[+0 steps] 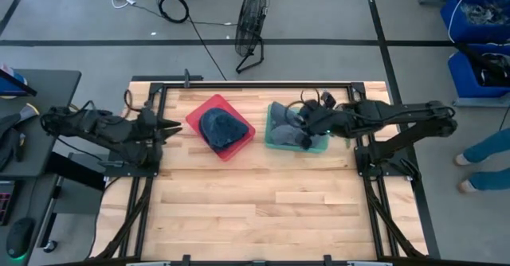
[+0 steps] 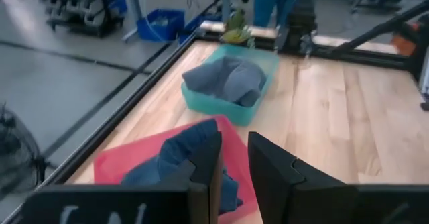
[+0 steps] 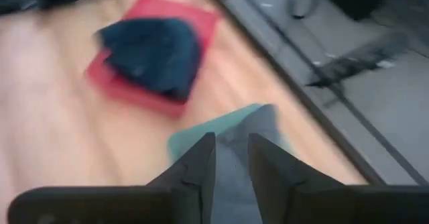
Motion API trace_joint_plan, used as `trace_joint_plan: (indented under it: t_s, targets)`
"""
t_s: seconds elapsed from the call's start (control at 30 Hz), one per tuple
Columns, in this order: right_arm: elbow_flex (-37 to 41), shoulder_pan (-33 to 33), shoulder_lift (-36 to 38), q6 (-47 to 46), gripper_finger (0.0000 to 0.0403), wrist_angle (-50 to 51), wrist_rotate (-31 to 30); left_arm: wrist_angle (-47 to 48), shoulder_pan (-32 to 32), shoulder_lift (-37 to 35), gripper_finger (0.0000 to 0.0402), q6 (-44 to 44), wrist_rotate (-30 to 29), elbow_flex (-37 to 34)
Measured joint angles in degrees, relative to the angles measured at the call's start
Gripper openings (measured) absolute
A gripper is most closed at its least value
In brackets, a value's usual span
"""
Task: Pick & Place hat
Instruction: Return to Home Position
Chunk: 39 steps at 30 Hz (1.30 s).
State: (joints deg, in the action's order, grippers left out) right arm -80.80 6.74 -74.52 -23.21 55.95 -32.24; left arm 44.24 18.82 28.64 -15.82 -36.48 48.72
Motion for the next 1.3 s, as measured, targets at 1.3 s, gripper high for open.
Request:
trace_joint_plan:
  t_s: [1.3]
  targets:
    - [66.40, -6.62, 65.91, 21.27, 0.0094, -49.53, 30.82, -51.30, 0.84, -19.82, 0.0078, 21.52, 3.58, -39.94]
